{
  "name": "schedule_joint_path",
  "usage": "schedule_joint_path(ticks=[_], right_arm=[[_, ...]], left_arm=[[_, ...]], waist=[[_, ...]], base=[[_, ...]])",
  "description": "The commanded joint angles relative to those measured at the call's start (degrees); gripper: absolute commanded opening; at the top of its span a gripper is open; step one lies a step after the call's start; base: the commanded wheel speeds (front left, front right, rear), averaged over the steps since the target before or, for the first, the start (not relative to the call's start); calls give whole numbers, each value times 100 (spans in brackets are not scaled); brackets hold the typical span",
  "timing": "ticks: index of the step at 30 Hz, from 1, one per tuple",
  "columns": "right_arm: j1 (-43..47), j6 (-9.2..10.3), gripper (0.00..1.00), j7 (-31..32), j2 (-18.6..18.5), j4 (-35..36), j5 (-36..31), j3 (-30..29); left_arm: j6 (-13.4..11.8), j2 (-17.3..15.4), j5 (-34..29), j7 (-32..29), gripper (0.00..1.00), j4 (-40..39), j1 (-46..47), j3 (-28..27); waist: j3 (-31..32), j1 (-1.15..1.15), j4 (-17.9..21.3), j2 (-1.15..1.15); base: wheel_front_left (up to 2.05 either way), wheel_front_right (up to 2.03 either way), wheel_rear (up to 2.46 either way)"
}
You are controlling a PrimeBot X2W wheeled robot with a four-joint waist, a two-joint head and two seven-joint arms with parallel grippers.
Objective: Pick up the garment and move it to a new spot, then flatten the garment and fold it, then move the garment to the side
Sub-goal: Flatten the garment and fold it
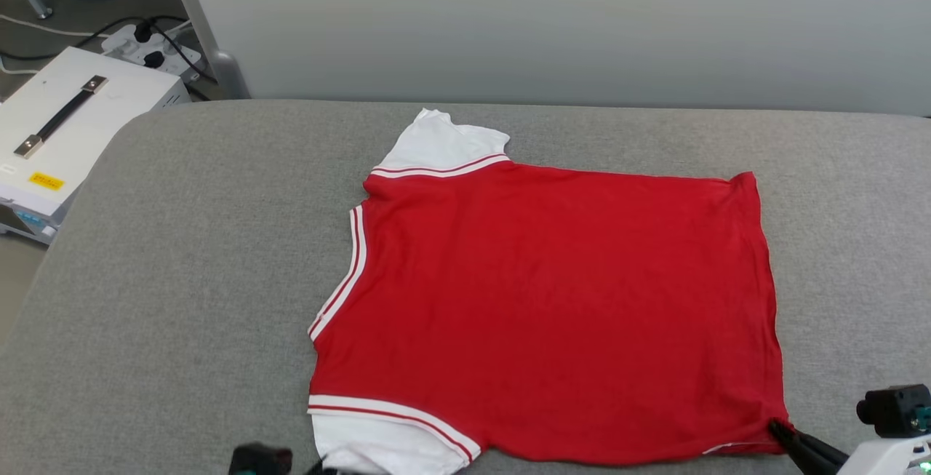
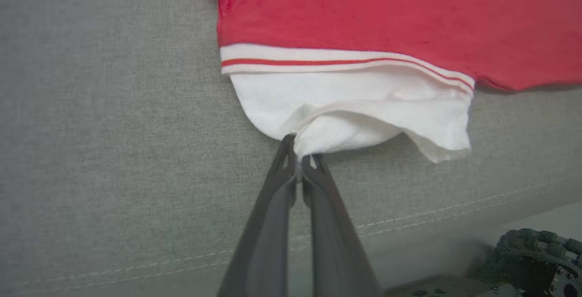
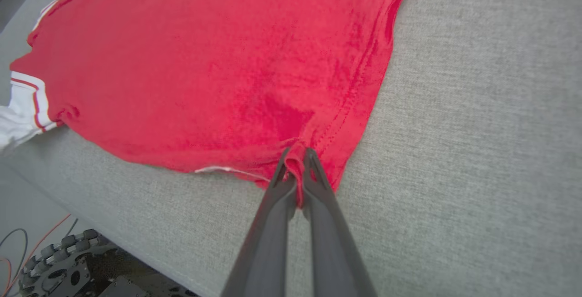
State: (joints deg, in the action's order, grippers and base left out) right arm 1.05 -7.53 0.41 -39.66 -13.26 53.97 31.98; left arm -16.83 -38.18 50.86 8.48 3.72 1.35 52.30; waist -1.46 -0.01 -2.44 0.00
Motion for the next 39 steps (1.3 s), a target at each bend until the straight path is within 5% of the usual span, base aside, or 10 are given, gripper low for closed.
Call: schedule_joint_path(ticks=[1,17,27,37,38,39], right_arm=[[-27,4,0,84,41,76,-118,-124],[-1340,4,0,1066,438,650,-642,-1364],[-2222,4,0,1217,581,68,-829,-1182],[-2350,4,0,925,694,-448,-686,-808],[-2334,4,39,882,700,-474,-650,-816],[-2308,4,100,854,705,-492,-604,-809]], left_arm=[[109,23,-118,-38,0,69,338,-15],[1172,206,-713,-501,0,1246,3213,-275],[1664,645,-727,-523,0,2640,3998,-221],[2076,1100,-646,-216,0,3801,3906,-25],[2094,1112,-632,-178,15,3857,3907,-31],[2100,1106,-642,-112,69,3912,3925,-38]], waist=[[-113,1,11,0],[-1383,1,327,0],[-2096,1,322,0],[-1941,1,281,0],[-1889,1,268,0],[-1815,1,256,0]], base=[[0,0,0],[0,0,0],[0,0,0],[0,0,0],[0,0,0],[0,0,0]])
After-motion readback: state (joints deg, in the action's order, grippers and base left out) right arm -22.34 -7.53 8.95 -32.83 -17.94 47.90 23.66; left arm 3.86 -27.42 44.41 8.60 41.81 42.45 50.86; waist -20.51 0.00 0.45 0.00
